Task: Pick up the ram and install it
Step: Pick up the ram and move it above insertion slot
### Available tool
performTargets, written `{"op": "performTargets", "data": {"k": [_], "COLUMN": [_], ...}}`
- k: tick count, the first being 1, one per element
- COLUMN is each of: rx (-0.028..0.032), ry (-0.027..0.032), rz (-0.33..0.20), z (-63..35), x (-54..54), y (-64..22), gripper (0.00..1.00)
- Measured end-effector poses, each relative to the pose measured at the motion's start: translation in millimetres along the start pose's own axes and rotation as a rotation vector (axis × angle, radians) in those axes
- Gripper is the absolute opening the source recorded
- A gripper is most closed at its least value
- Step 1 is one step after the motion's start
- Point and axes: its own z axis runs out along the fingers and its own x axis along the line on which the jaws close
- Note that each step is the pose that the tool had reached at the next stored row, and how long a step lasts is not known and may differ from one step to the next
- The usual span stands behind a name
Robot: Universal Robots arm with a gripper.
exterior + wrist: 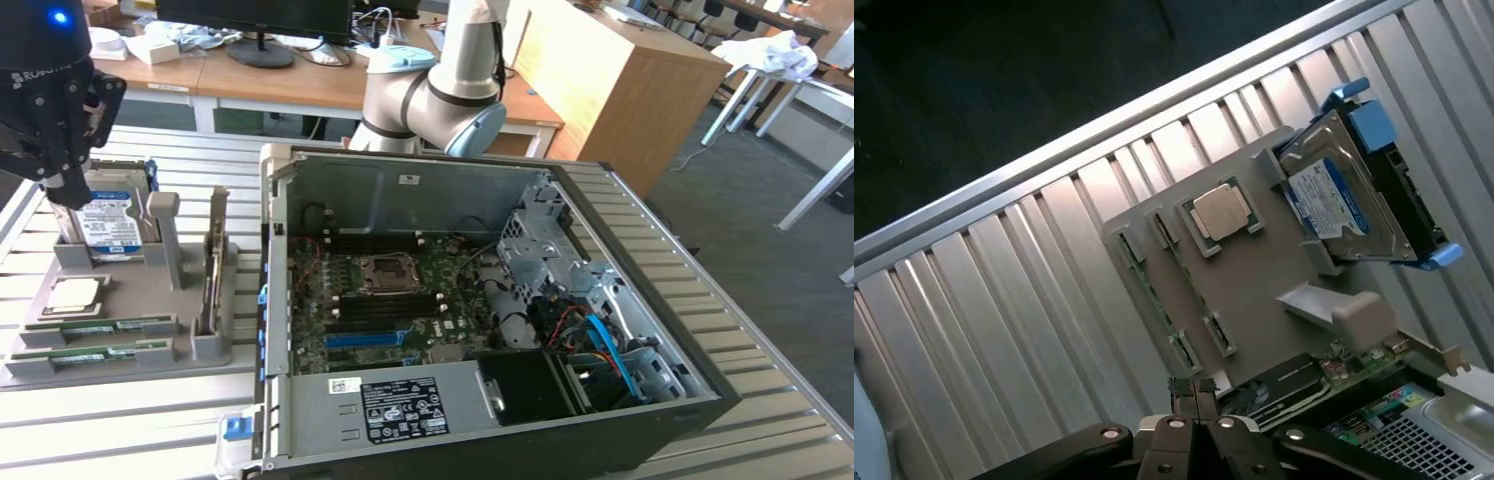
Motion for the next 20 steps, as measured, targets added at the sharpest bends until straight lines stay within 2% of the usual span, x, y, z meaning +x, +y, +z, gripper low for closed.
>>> {"op": "performTargets", "data": {"k": [20], "rx": [-0.0001], "ry": [0.0127], "rz": [-0.365], "z": [0.4], "x": [0.0], "y": [0.0], "gripper": [0.10]}}
